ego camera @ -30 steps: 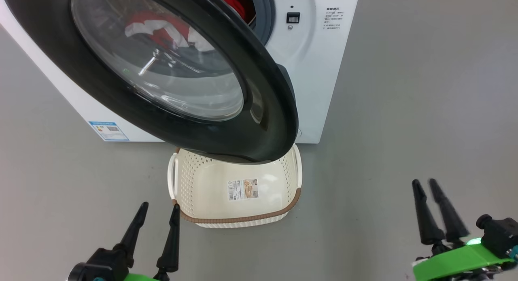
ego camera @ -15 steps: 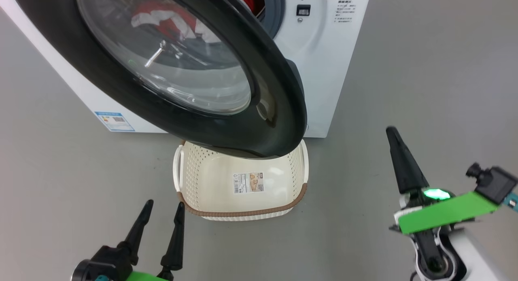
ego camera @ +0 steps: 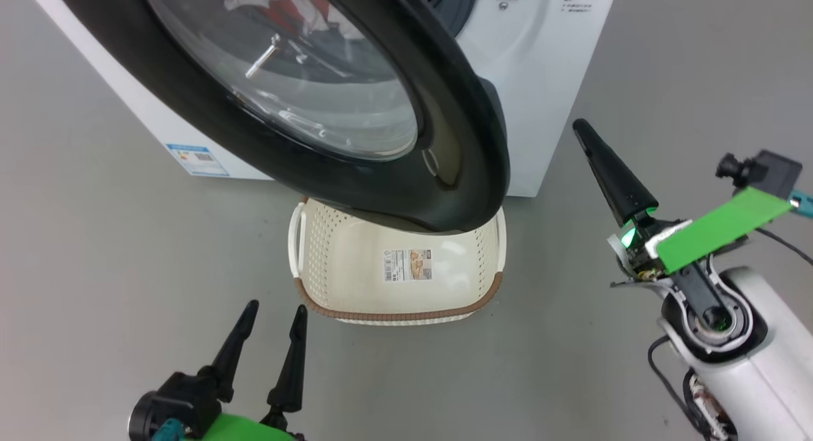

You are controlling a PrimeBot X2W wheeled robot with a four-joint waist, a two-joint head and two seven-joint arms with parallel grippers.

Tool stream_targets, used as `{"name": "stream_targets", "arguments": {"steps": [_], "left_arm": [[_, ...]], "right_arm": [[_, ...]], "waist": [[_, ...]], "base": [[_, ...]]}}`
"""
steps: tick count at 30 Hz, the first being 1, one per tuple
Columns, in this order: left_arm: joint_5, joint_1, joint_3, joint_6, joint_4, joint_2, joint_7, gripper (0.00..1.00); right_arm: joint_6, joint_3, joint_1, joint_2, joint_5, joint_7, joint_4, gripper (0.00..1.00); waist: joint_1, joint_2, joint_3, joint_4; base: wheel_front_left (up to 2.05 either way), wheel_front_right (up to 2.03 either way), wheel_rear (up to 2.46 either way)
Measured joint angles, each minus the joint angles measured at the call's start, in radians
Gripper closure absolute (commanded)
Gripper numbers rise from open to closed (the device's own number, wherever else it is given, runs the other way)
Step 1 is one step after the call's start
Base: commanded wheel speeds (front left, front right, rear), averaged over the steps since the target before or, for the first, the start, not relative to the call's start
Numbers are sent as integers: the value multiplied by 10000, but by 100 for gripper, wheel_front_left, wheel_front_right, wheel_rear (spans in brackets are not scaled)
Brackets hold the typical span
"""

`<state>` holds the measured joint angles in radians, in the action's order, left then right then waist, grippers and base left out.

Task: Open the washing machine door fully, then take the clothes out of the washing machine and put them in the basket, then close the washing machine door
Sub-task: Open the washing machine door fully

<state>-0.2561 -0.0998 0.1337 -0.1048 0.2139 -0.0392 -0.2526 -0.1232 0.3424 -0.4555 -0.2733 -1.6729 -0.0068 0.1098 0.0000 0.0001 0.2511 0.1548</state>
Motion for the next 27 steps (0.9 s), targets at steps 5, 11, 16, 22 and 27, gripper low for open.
{"name": "stream_targets", "arguments": {"steps": [5,11,16,22,27], "left_arm": [[-100,-235,215,0,15,2,0,0],[-207,-288,420,31,23,2,0,0],[-276,-301,573,42,31,2,0,0],[-474,-410,696,134,33,2,0,0],[-541,-446,732,167,42,4,0,0]], "right_arm": [[0,-203,-479,-12,-518,1755,792,100],[0,-792,-982,205,-830,3241,1392,100],[2,-1164,-1260,299,-826,4105,1871,100],[0,-1486,-1284,548,-581,4663,2115,100],[2,-1643,-1265,757,-297,4939,2188,100]], "waist": [[-1,-1,205,245],[0,0,423,540],[0,0,571,768],[0,0,616,1001],[0,0,513,1114]], "base": [[0,0,0],[0,0,0],[0,0,0],[0,0,0],[0,0,0]]}}
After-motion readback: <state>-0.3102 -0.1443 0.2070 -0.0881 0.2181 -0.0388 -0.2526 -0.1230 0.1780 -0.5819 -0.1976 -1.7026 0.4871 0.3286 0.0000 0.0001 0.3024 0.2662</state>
